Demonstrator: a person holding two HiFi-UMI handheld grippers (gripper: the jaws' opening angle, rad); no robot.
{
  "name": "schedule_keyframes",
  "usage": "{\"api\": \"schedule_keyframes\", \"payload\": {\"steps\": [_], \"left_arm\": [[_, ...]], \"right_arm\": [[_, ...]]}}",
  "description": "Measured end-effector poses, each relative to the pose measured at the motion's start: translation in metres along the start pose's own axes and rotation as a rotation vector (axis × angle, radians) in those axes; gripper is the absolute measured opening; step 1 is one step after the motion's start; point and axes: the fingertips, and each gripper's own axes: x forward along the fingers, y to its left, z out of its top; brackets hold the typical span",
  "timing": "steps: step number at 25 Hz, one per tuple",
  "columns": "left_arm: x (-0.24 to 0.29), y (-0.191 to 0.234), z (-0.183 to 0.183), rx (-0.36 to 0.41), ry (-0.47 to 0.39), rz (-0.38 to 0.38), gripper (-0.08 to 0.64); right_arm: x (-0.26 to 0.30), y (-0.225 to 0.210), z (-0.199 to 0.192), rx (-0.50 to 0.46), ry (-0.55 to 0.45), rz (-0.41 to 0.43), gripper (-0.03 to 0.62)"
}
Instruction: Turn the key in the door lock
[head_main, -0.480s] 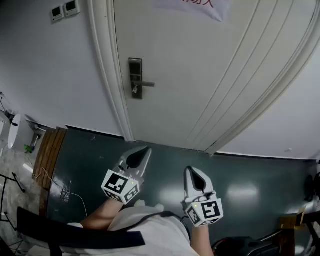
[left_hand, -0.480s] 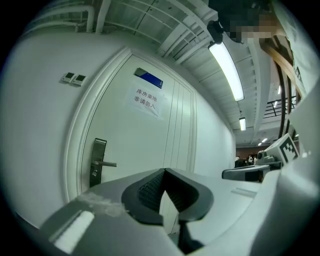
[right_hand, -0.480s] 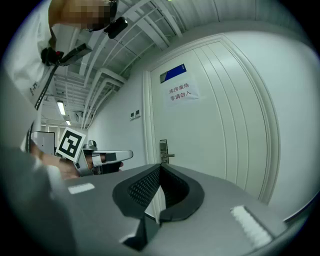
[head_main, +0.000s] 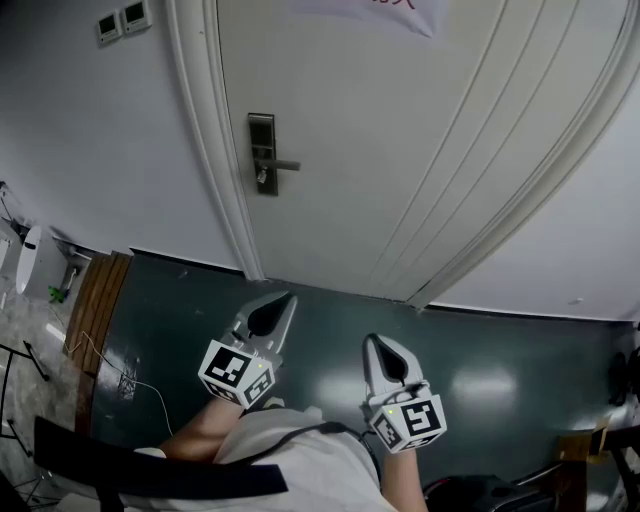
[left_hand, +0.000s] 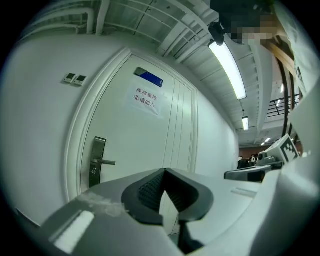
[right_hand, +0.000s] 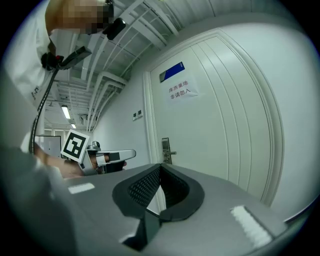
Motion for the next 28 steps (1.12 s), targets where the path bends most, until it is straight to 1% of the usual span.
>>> {"api": "schedule_keyframes", "payload": {"steps": [6,13,16,21,28], "left_arm": [[-0.001,-0.011,-0.009,0.009,0.014,0.031,0.005],[-0.005,-0.021,-0.022,0.023,0.039,0.072,0.003],[0.002,-0.026,-0.027,0.040,0.067,0.055,0.003],[0.015,-0.032,-0.028,0.060,0.063,0.008,0.006],[0.046,-0.014,-0.030,0.001,0.053,-0.010,0.005]], "right_arm": [[-0.015,-0.011,-0.009,0.020,0.007,0.018,0.009],[-0.029,-0.022,-0.020,0.052,0.006,0.019,0.009],[-0.027,-0.026,-0.019,0.058,0.006,0.022,0.009],[-0.021,-0.034,-0.018,0.058,0.008,0.027,0.009],[0.001,-0.057,-0.017,0.063,0.020,0.014,0.009]]}}
